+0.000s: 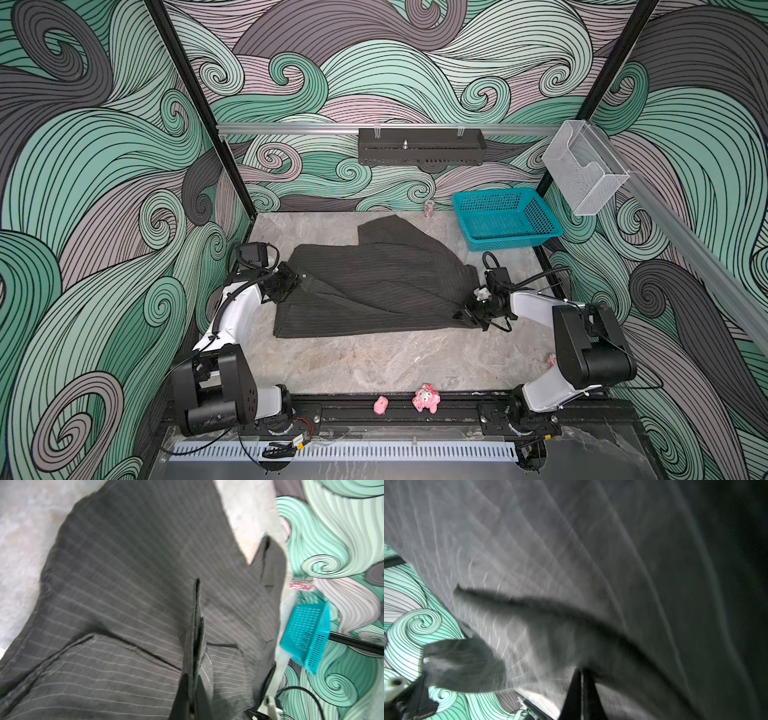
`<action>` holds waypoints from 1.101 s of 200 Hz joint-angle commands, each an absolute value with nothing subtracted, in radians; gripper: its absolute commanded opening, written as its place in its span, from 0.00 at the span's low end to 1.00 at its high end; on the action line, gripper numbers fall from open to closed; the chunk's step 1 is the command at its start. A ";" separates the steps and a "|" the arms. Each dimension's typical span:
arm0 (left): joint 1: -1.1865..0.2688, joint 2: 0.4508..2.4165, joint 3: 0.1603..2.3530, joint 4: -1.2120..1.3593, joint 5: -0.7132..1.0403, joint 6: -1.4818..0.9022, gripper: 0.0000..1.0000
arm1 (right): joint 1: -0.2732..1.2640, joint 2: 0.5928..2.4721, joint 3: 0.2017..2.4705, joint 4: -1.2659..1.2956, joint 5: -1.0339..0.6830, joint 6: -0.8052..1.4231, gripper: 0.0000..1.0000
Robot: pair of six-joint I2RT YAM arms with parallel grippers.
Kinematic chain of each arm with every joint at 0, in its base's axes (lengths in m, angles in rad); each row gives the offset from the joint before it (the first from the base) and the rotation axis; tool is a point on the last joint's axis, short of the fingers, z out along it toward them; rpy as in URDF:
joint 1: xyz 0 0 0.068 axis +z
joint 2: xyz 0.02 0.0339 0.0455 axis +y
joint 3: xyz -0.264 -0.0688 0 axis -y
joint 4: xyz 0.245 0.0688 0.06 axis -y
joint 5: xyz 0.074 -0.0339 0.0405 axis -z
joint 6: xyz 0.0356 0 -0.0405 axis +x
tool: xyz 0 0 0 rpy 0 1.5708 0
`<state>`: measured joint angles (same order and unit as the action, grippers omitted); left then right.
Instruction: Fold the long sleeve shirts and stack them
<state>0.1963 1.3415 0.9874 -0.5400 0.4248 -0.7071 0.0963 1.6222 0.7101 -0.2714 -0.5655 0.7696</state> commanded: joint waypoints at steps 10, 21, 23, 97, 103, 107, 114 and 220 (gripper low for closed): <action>0.205 1.326 1.101 -0.536 0.477 -0.659 0.00 | 0.082 1.681 0.698 -0.185 -0.536 0.796 0.00; 0.206 1.294 1.092 -0.543 0.459 -0.628 0.00 | 0.076 1.684 0.693 -0.178 -0.535 0.801 0.00; 0.205 1.289 1.088 -0.544 0.453 -0.623 0.00 | 0.075 1.683 0.691 -0.178 -0.534 0.802 0.00; 0.210 1.196 0.771 -0.504 0.180 -0.647 0.00 | 0.060 1.674 0.646 -0.175 -0.497 0.824 0.00; 0.210 1.199 0.761 -0.507 0.157 -0.648 0.00 | 0.059 1.674 0.645 -0.178 -0.496 0.823 0.00; 0.210 1.201 0.755 -0.510 0.143 -0.652 0.00 | 0.058 1.674 0.645 -0.180 -0.495 0.823 0.00; 0.212 1.200 0.743 -0.512 0.119 -0.657 0.00 | 0.057 1.673 0.644 -0.182 -0.494 0.822 0.00; 0.221 1.168 0.819 -0.694 0.052 -0.655 0.52 | 0.115 1.405 0.742 -0.494 -0.475 0.694 0.39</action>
<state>0.2131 1.2026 0.7551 -0.6075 0.0414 -0.6651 0.0757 1.5238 0.6758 -0.2607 -0.5503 0.7731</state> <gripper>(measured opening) 0.468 0.340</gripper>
